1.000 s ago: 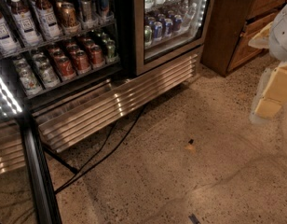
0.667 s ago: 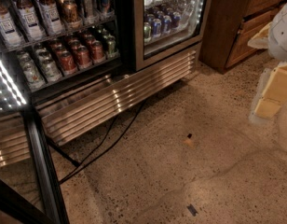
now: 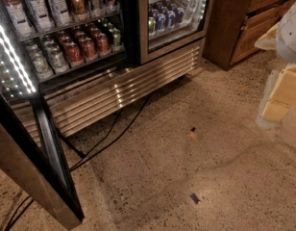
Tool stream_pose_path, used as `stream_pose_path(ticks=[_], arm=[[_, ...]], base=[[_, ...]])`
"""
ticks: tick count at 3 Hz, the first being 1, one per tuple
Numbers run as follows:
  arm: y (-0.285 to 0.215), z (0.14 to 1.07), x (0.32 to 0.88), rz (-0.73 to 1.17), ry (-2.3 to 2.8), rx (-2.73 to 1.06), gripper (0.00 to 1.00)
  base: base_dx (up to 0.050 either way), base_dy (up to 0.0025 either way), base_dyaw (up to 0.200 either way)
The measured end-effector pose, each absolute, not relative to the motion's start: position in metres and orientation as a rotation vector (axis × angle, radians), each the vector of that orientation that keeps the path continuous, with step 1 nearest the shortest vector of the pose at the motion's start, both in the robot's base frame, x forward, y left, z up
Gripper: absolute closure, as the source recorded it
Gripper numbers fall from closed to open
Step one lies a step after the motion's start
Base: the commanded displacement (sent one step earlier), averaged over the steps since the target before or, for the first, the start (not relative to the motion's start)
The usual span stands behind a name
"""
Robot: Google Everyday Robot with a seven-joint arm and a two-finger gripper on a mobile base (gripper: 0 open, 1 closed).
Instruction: Close left fridge door
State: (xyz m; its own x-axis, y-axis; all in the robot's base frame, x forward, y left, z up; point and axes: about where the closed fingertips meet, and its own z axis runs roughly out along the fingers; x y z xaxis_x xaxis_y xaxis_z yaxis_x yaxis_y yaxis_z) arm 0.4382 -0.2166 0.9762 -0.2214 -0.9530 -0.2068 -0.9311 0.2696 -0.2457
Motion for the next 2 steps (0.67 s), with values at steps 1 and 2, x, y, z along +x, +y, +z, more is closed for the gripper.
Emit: stream_pose_path(ticks=[1,2], arm=[[-0.2166,0.9762,0.4382,-0.099,2.232,-1.725,0.00],[-0.2166,0.9762,0.4382,-0.099,2.232,-1.725,0.00]], base=[[0.000,0.00010,0.189],[-0.020,-0.00177,0.181]])
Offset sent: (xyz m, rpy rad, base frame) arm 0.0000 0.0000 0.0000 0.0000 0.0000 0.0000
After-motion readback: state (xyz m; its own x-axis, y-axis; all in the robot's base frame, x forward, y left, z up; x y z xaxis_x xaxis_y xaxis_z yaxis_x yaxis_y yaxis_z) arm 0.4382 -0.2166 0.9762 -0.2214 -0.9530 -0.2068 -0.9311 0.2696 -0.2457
